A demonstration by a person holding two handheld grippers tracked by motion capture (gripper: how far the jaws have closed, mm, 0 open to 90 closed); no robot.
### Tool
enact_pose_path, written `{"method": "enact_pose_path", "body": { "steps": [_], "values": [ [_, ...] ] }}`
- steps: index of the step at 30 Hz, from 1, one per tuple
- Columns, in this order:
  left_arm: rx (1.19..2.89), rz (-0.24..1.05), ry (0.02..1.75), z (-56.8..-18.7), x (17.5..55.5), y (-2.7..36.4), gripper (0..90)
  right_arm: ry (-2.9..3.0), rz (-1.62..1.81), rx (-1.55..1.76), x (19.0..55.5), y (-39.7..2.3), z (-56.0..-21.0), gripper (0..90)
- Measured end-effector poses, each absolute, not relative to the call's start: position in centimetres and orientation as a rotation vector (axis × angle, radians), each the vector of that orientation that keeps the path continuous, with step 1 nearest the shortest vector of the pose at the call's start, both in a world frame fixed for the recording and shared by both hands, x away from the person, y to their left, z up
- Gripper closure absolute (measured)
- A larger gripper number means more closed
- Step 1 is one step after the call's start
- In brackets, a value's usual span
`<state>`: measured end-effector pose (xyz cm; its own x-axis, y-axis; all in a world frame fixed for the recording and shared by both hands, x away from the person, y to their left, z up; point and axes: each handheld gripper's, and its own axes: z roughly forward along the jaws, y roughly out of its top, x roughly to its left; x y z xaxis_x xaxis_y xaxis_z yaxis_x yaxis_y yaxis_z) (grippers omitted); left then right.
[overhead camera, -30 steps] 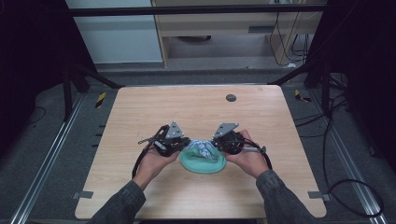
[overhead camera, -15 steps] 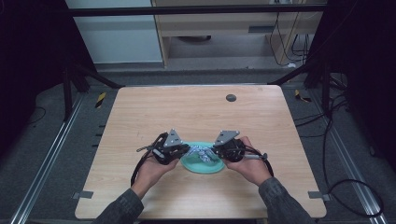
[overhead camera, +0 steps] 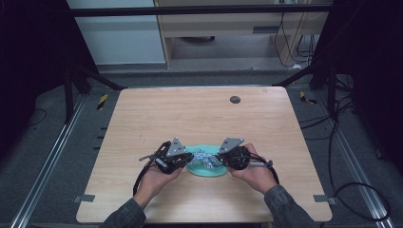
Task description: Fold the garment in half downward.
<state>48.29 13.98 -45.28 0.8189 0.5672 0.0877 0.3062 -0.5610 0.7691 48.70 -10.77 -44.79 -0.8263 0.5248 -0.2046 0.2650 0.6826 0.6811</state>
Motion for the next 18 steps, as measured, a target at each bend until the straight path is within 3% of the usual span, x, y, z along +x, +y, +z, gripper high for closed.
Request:
{"method": "enact_pose_path", "body": {
  "steps": [18],
  "values": [
    [2.177,0.393,0.657,-46.27,47.48,14.67,79.5,2.529,0.927,0.591,47.84,-10.3,-45.26,80.8]
  ]
}}
